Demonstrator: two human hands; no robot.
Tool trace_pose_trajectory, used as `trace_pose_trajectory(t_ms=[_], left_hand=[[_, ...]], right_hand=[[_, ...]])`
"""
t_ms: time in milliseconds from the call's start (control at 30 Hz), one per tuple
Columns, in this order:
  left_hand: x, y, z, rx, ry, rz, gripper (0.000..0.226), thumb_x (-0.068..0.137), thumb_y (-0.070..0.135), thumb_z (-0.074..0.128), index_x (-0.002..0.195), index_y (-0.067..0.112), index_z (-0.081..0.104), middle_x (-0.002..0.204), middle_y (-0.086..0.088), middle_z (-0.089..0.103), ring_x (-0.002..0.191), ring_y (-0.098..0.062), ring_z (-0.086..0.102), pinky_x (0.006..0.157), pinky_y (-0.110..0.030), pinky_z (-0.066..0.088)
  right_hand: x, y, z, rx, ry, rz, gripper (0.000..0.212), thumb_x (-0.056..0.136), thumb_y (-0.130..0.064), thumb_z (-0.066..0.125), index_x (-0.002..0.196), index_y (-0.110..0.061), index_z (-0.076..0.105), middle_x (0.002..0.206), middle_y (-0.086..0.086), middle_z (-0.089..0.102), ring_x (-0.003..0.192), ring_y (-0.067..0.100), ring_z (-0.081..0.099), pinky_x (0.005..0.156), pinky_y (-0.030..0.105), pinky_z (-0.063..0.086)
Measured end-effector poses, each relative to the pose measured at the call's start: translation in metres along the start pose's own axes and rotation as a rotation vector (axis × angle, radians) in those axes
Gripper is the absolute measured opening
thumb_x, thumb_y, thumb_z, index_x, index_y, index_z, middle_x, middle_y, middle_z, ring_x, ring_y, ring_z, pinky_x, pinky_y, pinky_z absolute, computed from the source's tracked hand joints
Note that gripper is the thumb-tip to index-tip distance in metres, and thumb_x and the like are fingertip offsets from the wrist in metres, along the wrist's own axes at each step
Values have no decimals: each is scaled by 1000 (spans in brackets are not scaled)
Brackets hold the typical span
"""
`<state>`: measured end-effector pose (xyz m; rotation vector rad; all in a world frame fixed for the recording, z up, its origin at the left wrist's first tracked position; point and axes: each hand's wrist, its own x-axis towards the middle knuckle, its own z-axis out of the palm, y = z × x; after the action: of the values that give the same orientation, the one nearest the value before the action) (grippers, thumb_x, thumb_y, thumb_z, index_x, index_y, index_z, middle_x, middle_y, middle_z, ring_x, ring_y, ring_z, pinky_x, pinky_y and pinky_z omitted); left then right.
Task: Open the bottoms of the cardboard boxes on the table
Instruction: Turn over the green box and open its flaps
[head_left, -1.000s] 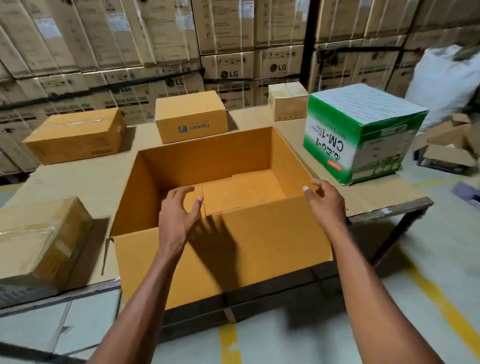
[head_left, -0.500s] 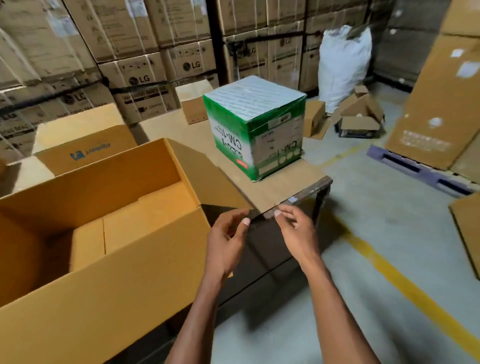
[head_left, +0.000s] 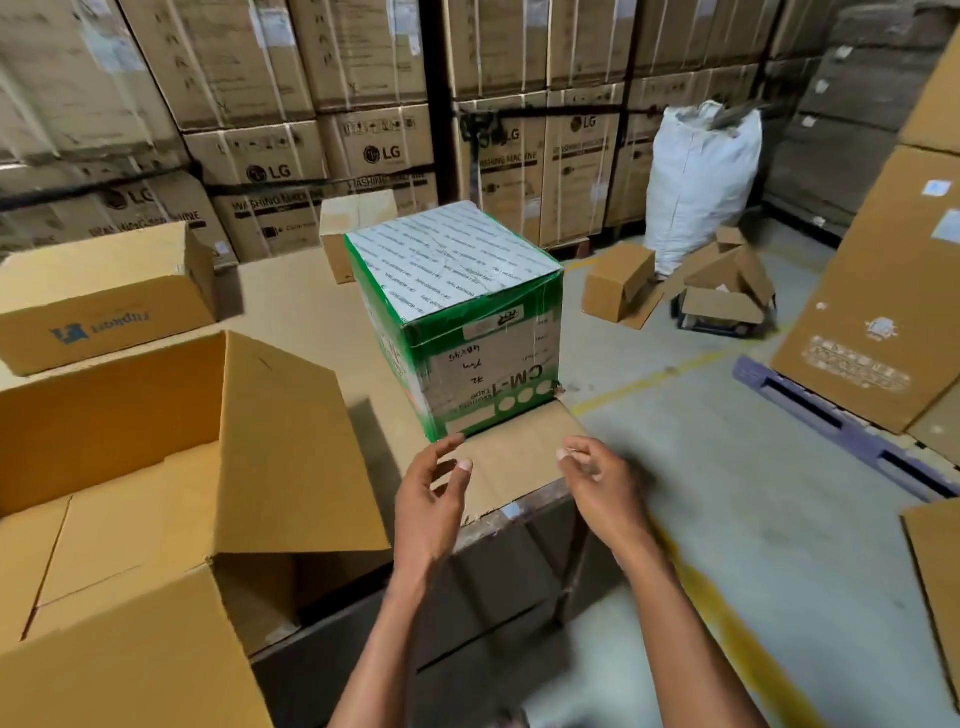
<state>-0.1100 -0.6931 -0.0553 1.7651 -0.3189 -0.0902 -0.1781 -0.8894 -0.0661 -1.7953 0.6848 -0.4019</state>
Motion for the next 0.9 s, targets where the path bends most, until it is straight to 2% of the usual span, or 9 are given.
trace_pose_trajectory(t_ms=[100, 233, 400, 533, 633, 700, 767, 833, 900], left_hand=[[46, 5, 11, 2, 129, 55, 32, 97, 30, 61, 125, 46, 58, 132, 20, 56, 118, -3, 56, 84, -17, 45], [100, 19, 25, 0, 325, 81, 44, 94, 46, 58, 136, 50, 45, 140, 22, 41, 127, -11, 46, 94, -34, 44], [161, 36, 22, 48, 528, 135, 60, 91, 62, 48, 147, 45, 35, 147, 22, 34, 138, -14, 38, 106, -53, 41], [200, 44, 11, 125, 512, 50, 69, 90, 62, 48, 152, 36, 32, 159, 2, 31, 139, -21, 36, 107, -52, 37], [234, 38, 0, 80, 402, -171, 73, 94, 61, 51, 155, 27, 29, 160, -9, 32, 141, -30, 38, 112, -53, 35], [251, 34, -6, 30, 326, -297, 82, 89, 69, 54, 154, 23, 32, 158, -9, 36, 139, -30, 43, 111, -55, 38], [263, 30, -10, 1, 290, -357, 87, 83, 72, 60, 148, 17, 42, 148, -10, 51, 127, -27, 57, 105, -53, 46], [266, 34, -9, 15, 299, -357, 76, 85, 63, 65, 140, 13, 50, 132, -8, 65, 111, -23, 68, 98, -49, 53], [263, 43, -2, -19, 302, -351, 61, 89, 56, 64, 131, 12, 54, 128, -3, 68, 104, -18, 70, 93, -43, 56]], right_hand=[[57, -13, -1, -26, -46, -39, 23, 96, -30, 63, 119, -25, 67, 110, -8, 67, 103, 11, 63, 74, 16, 44], [125, -38, -3, -18, -80, -112, 26, 97, -31, 62, 123, -25, 65, 114, -9, 66, 100, 9, 62, 73, 13, 45], [211, -69, -4, 31, 2, -252, 29, 97, -40, 61, 125, -34, 60, 126, -7, 59, 109, 15, 59, 84, 26, 48], [271, -94, -3, 10, 42, -278, 38, 95, -45, 60, 128, -27, 57, 131, 0, 55, 115, 21, 57, 98, 43, 50], [312, -117, -5, -97, -147, -205, 57, 95, -50, 57, 143, -21, 45, 144, 4, 49, 126, 25, 52, 100, 38, 45], [334, -130, -6, -104, -322, -137, 62, 96, -52, 56, 147, -19, 41, 143, 3, 50, 127, 24, 51, 97, 34, 43], [356, -139, -4, -91, -474, -86, 58, 97, -51, 56, 140, -14, 46, 133, 2, 57, 117, 21, 57, 94, 36, 46], [374, -141, -2, -88, -582, -58, 48, 95, -50, 58, 125, -12, 58, 124, 3, 66, 107, 20, 64, 95, 39, 50], [387, -137, -1, -56, -686, -15, 41, 94, -50, 60, 118, -17, 66, 117, 2, 73, 106, 20, 67, 104, 42, 48]])
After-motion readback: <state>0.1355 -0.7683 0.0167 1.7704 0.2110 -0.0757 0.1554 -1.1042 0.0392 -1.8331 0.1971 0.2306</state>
